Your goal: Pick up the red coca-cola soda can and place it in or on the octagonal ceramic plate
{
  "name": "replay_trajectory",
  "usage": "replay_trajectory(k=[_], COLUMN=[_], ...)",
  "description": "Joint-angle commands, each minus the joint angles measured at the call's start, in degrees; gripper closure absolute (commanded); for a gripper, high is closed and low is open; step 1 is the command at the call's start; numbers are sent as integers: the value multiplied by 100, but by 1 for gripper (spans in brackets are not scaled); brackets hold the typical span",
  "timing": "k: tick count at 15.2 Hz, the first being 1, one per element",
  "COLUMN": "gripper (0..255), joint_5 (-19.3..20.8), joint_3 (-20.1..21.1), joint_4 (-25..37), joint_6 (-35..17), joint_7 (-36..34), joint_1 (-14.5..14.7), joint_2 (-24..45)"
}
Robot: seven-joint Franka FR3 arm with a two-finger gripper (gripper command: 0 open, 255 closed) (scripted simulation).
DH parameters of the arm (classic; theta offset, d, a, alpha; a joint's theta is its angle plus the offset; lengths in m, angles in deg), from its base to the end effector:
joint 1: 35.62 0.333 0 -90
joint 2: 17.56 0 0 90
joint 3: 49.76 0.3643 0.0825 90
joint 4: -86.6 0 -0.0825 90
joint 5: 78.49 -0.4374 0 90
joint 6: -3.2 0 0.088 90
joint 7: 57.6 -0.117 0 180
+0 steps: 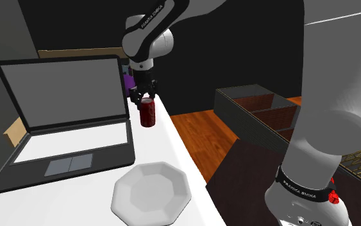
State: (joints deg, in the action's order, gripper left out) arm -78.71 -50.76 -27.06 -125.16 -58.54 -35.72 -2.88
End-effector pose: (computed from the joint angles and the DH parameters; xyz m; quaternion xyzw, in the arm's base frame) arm 0.6543 -0.0120 0.3409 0.9998 -0.0187 0.0002 0.0007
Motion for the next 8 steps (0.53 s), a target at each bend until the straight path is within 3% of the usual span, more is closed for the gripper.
replay_trajectory(k=[1, 5, 8], gripper=[255, 255, 255], joint_5=[3, 5, 34], joint_3=[0, -1, 108], joint_4=[43, 137, -443], joint_6=[127, 338, 224], joint_7=[-4, -6, -304], joint_1=[2, 3, 178], joint_2=[-84, -202, -667])
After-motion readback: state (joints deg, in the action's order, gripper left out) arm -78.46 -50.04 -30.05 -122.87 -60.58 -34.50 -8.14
